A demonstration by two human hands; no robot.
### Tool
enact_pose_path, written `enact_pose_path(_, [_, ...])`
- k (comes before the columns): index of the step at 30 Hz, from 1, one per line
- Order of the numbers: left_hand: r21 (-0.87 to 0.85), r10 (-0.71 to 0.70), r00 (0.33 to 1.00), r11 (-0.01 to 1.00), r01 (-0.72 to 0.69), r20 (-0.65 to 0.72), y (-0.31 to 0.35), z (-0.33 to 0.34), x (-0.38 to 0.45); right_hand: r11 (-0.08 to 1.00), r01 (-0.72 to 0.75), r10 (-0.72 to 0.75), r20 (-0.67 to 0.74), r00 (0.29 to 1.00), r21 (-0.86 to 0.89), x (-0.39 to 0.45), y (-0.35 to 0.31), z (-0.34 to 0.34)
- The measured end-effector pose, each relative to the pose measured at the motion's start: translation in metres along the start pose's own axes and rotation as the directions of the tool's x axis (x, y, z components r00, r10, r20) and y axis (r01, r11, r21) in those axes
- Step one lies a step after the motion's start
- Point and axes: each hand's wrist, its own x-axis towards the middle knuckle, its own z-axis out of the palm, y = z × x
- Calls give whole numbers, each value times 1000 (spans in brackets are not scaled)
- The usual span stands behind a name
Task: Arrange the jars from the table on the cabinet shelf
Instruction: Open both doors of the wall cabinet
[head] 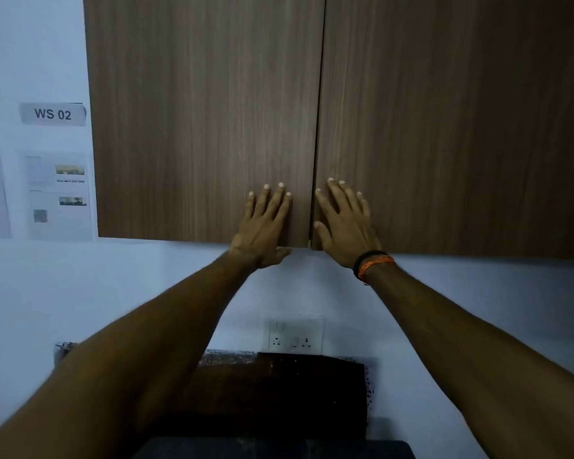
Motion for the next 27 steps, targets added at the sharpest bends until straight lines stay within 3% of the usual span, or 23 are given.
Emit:
enact_pose_path(16, [341, 113, 992, 936, -87, -57, -15, 7, 22, 991, -48, 61, -105, 993, 125, 14, 2, 9])
enact_pose_path(23, [339, 163, 982, 933, -121, -99, -18, -11, 9, 978, 43, 21, -295, 955, 206, 34, -8, -15])
enact_pose_path(27, [314, 169, 976, 942, -118, -140, -16, -23, -7, 881, -18, 148, -240, 959, 472, 55, -29, -30])
